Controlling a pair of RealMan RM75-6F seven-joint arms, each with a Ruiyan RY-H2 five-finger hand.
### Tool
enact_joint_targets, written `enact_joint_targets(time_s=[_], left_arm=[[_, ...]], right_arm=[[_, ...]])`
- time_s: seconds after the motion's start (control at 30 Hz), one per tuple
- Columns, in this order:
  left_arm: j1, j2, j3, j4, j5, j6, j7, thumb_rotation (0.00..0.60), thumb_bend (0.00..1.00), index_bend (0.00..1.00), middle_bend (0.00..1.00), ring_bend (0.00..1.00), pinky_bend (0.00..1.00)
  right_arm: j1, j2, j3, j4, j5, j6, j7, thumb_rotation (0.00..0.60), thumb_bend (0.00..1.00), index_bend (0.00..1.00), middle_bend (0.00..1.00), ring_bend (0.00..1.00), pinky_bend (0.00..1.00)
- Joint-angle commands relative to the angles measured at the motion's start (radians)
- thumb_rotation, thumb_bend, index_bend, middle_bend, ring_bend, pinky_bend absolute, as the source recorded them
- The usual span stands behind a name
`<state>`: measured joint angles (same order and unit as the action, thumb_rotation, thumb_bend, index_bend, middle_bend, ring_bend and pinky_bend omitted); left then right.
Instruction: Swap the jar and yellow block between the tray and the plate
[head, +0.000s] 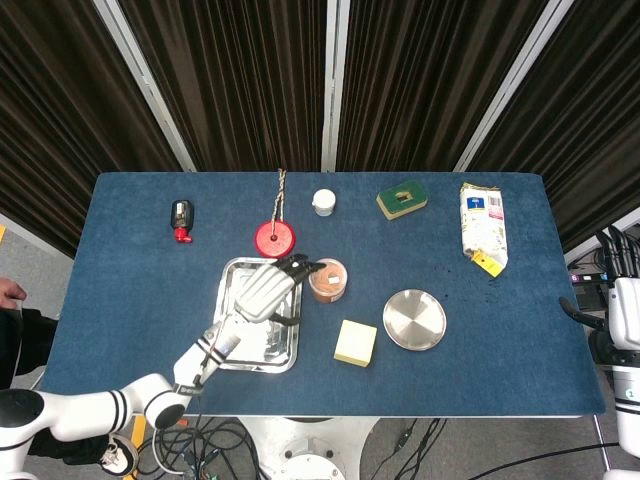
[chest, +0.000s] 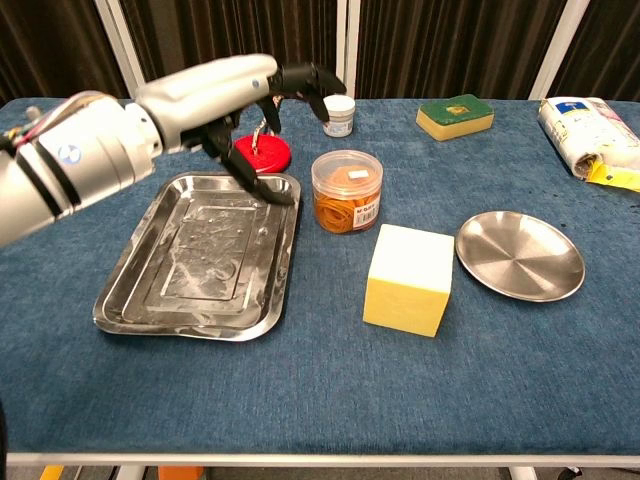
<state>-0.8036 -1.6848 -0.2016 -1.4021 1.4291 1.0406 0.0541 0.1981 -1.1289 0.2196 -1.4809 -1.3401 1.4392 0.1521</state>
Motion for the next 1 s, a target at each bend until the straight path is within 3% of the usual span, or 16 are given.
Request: enact_joint_targets(time_s=[0.03,0.2,0.37,0.57,1.0], left_arm=[[-0.05,-0.041,-0.04,0.112,-0.009,-0.038,-0.082,0.6,0.02,0.13,0.21,0.12,0.3],[-0.12,-0.111,-0.057,0.265,-0.007,-0.108,-0.222,0.6,0.02,0.13,0.16,0.08,0.25],[-0.176,-0.181,-0.034,0.419,0.032,-0.142,-0.338,0.6,0.02,0.12,0.13,0.03,0.22],[-0.223,-0.214,-0.004,0.499,0.062,-0.194,-0.482,0.6,0.01,0.12,0.11,0.02,0.21],[-0.286,-0.274,0.036,0.641,0.085,-0.244,-0.582,0.6,0.03,0.14,0.16,0.04,0.25]], right_arm=[[0.004,-0.002,0.001,-0.003,0.001,-0.005,-0.008,0.6,0.08,0.0,0.0,0.0,0.03],[0.007,-0.003,0.004,-0.005,0.003,-0.011,-0.013,0.6,0.08,0.0,0.0,0.0,0.03],[0.008,-0.002,0.007,0.003,0.013,-0.021,-0.006,0.6,0.08,0.0,0.0,0.0,0.03],[0.005,-0.004,0.008,0.011,0.017,-0.023,0.001,0.6,0.08,0.0,0.0,0.0,0.03],[-0.012,-0.005,0.007,0.03,0.026,-0.017,0.021,0.6,0.09,0.0,0.0,0.0,0.03]])
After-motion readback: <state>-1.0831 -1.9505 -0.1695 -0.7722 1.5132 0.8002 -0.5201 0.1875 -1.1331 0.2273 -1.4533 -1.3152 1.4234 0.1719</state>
